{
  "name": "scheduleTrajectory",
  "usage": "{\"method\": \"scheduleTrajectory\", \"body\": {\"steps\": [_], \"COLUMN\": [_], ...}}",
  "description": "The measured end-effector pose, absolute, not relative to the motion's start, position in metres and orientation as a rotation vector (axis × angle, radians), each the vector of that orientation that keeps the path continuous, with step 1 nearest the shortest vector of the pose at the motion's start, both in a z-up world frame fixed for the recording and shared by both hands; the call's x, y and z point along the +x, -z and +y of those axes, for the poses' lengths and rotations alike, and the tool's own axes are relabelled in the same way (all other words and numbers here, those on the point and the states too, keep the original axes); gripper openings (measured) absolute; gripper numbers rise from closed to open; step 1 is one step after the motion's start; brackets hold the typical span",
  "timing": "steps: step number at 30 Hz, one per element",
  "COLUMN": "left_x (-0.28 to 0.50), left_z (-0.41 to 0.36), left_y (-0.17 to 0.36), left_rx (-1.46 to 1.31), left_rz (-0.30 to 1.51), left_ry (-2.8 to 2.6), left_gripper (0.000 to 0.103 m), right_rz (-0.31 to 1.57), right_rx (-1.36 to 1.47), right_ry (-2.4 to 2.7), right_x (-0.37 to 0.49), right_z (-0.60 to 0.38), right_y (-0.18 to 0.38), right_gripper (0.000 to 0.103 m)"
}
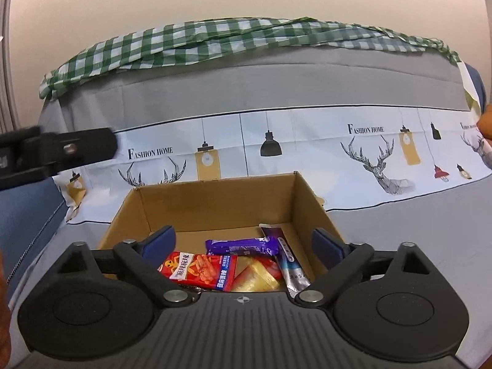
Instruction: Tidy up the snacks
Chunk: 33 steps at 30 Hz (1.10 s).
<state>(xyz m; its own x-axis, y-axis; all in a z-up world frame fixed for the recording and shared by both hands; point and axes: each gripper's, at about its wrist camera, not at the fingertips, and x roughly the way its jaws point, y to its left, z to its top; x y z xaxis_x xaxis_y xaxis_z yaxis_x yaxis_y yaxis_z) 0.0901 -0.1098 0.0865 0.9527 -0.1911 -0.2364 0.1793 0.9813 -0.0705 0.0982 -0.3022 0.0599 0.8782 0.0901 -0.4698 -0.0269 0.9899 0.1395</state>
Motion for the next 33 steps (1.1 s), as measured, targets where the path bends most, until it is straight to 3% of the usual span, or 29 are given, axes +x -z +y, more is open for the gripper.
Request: {"method": "scheduleTrajectory", "body": {"steps": [8,18,33], "left_x": [0.043,-0.025,-0.019], "left_z": [-0.084,-0.123,-0.144], "left_y": [-0.075,-0.051,-0.009], "left_rx": [-0.123,-0.085,-0.108], "left_rz": [0.323,0.514,0.701], "left_ry": [0.078,0.089,0.033], "left_gripper": [0.103,0.103,0.103], "right_rz": [0.405,0.471,0.580], "right_rx": [0.174,0.161,0.070], "right_ry": [0.002,-0.049,-0.074], "right_x": [0.054,-0.026,-0.023], "right_z": [-0.330,-0.366,-0.354], "right_y": [-0.083,-0.071,-0.038], "right_gripper": [0.102,0.102,0.102]}}
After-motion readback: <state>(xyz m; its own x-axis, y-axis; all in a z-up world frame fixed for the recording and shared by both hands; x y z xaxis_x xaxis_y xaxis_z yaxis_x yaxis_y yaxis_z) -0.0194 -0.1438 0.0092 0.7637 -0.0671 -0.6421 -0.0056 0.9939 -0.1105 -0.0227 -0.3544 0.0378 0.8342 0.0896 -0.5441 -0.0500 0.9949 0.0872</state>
